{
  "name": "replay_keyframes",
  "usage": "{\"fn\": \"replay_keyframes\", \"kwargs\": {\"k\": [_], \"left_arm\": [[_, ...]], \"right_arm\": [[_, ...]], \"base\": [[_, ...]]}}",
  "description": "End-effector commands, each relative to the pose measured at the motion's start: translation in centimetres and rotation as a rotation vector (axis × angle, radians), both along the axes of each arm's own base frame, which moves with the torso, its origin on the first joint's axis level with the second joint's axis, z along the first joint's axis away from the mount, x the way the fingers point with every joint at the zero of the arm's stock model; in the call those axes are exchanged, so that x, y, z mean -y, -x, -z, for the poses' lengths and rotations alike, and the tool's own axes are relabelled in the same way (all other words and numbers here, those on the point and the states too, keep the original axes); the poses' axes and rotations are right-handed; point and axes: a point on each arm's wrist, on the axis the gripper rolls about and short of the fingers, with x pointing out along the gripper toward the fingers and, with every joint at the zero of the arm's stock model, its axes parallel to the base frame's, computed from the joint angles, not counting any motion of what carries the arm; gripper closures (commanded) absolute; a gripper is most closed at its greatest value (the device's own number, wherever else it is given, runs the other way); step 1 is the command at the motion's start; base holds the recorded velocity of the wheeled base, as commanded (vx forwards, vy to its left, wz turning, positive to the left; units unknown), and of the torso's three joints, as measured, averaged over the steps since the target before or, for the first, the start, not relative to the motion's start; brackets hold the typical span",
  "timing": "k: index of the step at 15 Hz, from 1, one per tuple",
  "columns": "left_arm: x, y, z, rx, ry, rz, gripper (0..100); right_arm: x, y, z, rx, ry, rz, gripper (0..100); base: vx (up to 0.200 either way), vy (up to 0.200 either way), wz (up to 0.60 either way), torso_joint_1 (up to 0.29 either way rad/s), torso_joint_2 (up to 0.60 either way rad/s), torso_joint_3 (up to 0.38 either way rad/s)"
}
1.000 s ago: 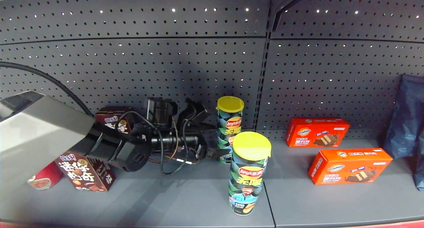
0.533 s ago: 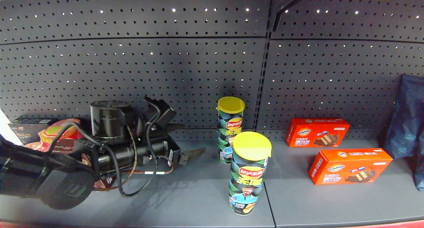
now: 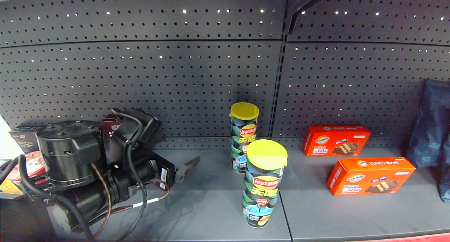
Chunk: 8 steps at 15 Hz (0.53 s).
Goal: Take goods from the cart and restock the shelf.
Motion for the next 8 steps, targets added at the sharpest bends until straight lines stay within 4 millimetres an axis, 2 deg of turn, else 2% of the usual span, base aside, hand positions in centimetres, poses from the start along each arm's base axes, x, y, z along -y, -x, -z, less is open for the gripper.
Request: {"fn": "replay_keyframes", "kwargs": {"k": [1,3,6,8], "left_arm": [[-0.2,0.1,0.1,-0.003,-0.004,-0.009,0],[0.0,0.1,0.0,0.000,-0.010,-0.005,0],[-0.2,-0.4,1.1,-0.027,-0.045,-0.094,0],[-0.1,-0.3,1.2,-0.027,-0.057,-0.085,0]], "right_arm": [[-2.4,-7.2,0.3,-0.309,0.063,-0.123,0],[-5.6,-9.6,2.2,-0.414,0.066,-0.202,0],[-6.5,-11.1,3.4,-0.487,0.089,-0.215,0],[-6.8,-11.6,4.1,-0.524,0.101,-0.214,0]], "base": [[0.000,0.000,0.00,0.000,0.00,0.000],[0.000,0.000,0.00,0.000,0.00,0.000],[0.000,0.000,0.00,0.000,0.00,0.000],[0.000,0.000,0.00,0.000,0.00,0.000]]}}
